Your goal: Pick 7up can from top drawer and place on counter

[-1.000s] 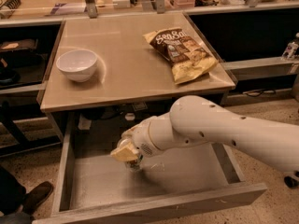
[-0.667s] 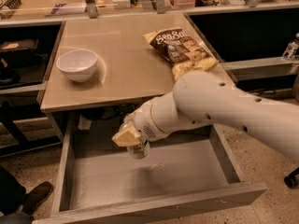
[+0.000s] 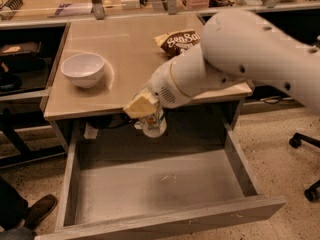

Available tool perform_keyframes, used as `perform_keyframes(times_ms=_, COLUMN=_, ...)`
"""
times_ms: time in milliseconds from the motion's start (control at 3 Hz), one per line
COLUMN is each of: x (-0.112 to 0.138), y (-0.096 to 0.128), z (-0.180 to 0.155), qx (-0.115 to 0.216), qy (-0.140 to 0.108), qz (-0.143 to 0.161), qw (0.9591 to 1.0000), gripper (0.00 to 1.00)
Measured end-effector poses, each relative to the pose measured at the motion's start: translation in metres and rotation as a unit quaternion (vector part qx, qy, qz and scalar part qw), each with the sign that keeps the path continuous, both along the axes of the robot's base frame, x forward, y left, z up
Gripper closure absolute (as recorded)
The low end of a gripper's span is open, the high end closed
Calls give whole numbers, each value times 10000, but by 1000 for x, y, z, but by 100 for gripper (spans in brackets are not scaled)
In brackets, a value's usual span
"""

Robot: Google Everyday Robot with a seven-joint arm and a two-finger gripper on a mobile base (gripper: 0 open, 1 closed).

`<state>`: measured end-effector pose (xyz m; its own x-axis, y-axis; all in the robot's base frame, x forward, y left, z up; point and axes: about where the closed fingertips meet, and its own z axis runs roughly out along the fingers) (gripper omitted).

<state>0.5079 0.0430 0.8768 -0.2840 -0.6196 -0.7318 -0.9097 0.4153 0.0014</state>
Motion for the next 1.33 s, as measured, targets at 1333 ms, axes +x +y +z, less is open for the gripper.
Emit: perform_keyframes(times_ms=1333, x=126, y=-13, z=62, qx=562, qy=58, qz=41, qw=9984, gripper=100)
